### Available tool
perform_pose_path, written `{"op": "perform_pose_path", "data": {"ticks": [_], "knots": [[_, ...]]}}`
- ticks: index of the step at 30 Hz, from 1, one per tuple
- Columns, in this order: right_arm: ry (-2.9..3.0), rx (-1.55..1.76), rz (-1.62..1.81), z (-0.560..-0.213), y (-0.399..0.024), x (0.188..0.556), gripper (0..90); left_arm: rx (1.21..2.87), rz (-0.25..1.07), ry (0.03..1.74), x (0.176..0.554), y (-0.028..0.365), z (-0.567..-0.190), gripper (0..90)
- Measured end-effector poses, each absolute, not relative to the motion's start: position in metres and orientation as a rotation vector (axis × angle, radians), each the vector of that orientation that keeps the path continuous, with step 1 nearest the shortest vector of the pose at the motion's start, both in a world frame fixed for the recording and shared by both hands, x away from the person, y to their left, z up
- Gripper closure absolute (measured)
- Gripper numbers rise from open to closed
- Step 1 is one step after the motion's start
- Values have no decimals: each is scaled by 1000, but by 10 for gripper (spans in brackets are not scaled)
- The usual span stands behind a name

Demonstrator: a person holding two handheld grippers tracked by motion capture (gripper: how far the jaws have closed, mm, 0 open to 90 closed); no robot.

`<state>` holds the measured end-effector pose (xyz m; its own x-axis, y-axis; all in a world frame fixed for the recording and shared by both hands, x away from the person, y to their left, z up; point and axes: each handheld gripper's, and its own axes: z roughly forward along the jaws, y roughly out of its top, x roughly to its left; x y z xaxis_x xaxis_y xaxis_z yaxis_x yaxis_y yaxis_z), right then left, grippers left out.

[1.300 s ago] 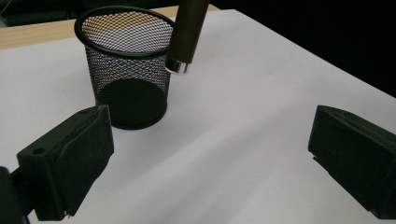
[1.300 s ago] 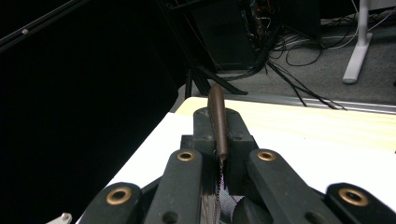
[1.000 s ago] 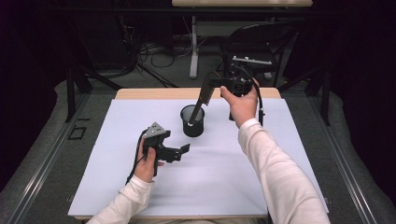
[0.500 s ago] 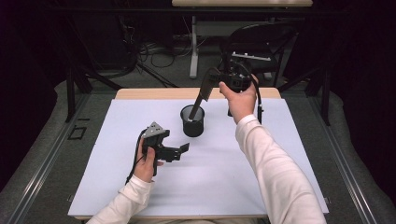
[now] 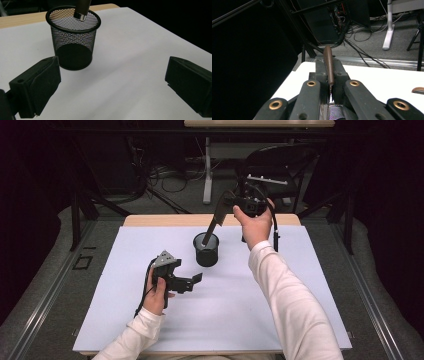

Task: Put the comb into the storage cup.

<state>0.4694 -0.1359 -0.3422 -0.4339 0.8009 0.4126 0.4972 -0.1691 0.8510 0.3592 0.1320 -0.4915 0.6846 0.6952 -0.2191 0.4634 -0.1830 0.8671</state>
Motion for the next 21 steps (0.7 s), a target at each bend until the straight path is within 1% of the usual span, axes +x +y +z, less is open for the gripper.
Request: {"op": "perform_pose_path", "data": {"ticks": [11, 21], "knots": [[1806, 1515, 1615, -350, -135, 479, 864, 1833, 271, 915, 359, 132, -492, 5], [1819, 1518, 1586, -362, -123, 487, 864, 1830, 276, 921, 359, 133, -491, 5]]}}
